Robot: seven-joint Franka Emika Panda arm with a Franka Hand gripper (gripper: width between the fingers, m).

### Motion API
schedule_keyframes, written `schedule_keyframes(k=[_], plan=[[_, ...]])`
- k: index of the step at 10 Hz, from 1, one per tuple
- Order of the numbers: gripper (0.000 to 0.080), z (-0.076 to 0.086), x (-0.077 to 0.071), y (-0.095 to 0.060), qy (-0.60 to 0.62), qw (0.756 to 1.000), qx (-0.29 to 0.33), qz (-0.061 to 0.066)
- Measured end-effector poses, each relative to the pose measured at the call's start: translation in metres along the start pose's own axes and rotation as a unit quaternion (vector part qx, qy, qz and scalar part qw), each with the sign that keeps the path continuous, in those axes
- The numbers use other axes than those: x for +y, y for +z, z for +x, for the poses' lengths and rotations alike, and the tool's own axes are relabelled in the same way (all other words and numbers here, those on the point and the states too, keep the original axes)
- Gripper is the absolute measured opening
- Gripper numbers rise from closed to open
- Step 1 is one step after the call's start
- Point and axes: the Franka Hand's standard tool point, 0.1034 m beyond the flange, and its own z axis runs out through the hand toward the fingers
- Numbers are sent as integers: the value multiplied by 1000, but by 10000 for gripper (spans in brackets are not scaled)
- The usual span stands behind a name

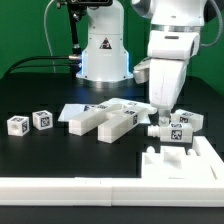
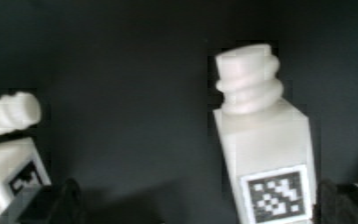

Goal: Assemble chair

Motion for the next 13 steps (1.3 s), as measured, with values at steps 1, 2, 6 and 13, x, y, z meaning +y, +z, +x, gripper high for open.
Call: schedule_keyframes(k=[1,2,6,13], plan=[[649,0,-1,1,0,1000,0,1],[649,1,-4,4,22,1000,-2,3],[649,4,-25,41,55,998,-10,15],[281,0,-21,42,146,989,-8,9]])
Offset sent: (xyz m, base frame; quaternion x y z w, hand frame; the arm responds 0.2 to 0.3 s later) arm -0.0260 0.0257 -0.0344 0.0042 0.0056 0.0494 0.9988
